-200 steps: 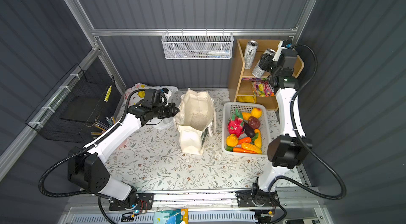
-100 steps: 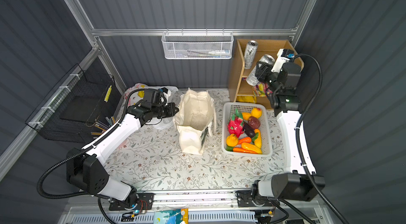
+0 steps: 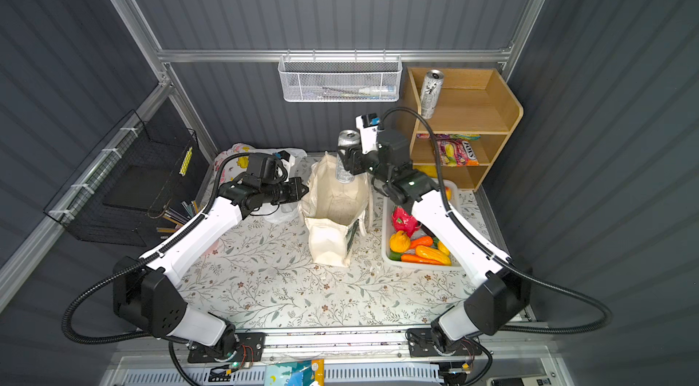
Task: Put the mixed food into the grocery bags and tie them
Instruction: 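Carry the silver can with the right gripper over the tote and lower it in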
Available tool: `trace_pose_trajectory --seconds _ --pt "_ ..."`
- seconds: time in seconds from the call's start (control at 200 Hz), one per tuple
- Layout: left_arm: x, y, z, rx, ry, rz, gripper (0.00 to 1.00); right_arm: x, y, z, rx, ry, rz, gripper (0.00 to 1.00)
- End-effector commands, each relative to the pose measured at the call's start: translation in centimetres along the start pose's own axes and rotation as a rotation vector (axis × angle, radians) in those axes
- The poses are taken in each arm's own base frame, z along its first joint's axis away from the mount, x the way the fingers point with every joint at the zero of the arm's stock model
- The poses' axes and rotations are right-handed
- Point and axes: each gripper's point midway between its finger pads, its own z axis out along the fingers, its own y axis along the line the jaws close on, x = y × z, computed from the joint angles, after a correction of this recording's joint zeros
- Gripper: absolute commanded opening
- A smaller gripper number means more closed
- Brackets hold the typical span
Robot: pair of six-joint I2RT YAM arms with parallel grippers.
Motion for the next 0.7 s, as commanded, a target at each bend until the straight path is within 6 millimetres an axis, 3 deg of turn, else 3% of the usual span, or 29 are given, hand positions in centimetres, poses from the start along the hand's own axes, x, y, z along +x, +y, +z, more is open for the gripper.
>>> trace_pose_trajectory --seconds 0.0,0.115,0.415,0.54,0.695 --pt "1.3 0.1 -0.6 -0.015 0.042 0.013 0.00 -0.6 0.1 1.0 0.056 -0.098 -0.117 0.25" --pt "1.3 0.0 -0.6 -0.010 0.042 0.011 0.00 3.1 -0.7 3.3 0.073 -0.071 -0.136 0.25" --pt "1.4 0.0 -0.1 -0.004 0.055 0.014 0.00 10.0 -0.7 8.5 0.082 -0.005 -0.171 0.26" --pt "1.6 -0.1 0.0 0.001 0.060 0.014 0.00 12.0 -1.0 9.8 0.086 0.049 -0.153 0.41" --pt "1.5 -0.2 -0.1 0.004 0.058 0.017 0.00 12.8 -1.0 10.2 0.084 0.109 -0.156 0.73"
